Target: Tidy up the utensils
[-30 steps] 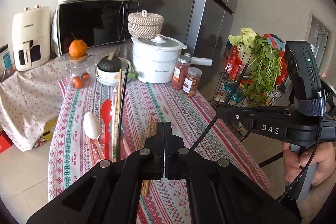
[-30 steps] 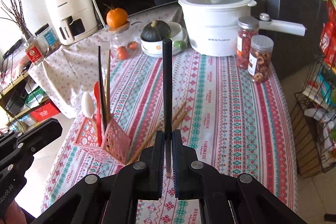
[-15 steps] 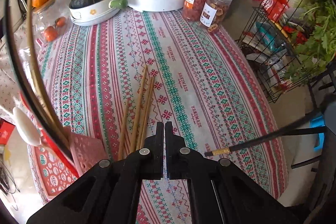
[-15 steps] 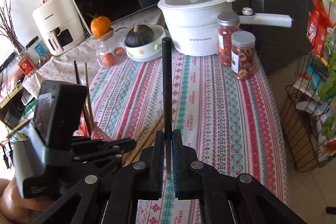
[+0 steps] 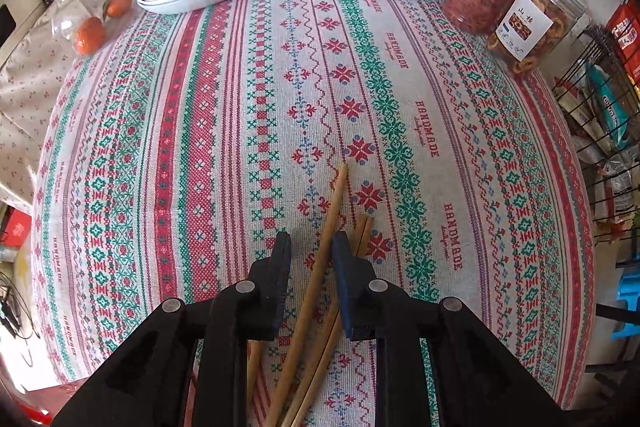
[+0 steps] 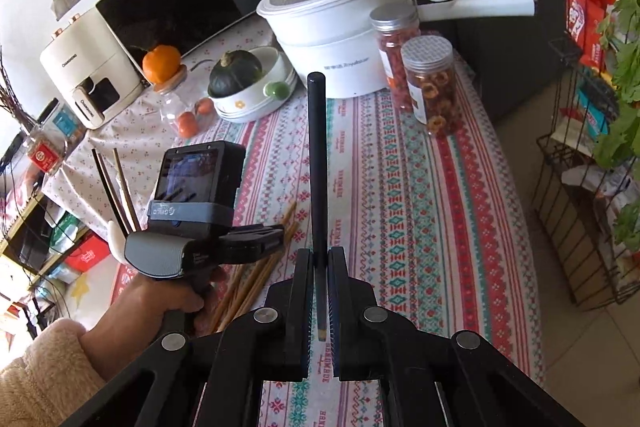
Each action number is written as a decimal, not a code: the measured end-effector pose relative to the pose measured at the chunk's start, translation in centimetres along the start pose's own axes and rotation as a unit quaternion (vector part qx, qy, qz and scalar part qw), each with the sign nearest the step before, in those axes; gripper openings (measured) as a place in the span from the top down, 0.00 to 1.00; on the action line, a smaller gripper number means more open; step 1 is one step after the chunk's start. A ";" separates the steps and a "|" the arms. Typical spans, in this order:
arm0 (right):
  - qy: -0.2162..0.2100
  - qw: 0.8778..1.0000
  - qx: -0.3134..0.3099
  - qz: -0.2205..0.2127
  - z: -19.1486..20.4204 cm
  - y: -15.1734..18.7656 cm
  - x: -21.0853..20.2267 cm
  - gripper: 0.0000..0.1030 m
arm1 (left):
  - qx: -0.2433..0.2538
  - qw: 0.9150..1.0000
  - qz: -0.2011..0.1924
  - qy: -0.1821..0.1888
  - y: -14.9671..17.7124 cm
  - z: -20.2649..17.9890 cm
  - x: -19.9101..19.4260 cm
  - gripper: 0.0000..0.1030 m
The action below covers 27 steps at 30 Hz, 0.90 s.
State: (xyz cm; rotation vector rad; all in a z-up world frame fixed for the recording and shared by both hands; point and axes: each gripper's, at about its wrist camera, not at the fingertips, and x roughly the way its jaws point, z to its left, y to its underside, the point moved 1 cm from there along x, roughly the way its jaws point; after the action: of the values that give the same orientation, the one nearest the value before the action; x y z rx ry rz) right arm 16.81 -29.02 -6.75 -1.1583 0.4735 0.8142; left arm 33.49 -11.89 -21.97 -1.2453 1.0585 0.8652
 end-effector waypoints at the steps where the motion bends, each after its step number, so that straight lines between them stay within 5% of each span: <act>1: -0.001 1.000 0.001 0.001 -0.1 0.0 0.0 0.96 | 0.003 1.000 -0.006 -0.001 0.0 -0.1 0.0 0.79; 5: -0.002 1.000 -0.001 0.005 0.2 0.1 0.3 0.96 | 0.031 0.999 -0.015 -0.014 0.3 -0.8 0.1 0.79; 7: -0.001 1.000 -0.003 0.008 0.4 0.1 0.6 0.96 | 0.043 0.999 -0.017 -0.012 0.6 -1.3 0.0 0.93; 11: 0.003 1.000 -0.007 0.010 0.7 0.3 0.8 0.96 | 0.053 0.997 -0.044 -0.017 1.7 -2.0 -1.4 0.94; 27: -0.010 0.997 -0.069 -0.044 5.8 0.8 -2.9 0.96 | 0.087 0.960 -0.262 0.038 11.1 -0.1 -20.6 0.95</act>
State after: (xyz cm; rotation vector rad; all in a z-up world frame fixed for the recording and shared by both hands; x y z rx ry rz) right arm 13.92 -24.33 -3.19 -1.2884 0.3524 0.7904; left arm 16.84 -9.56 -5.78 -1.3291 0.7846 0.3137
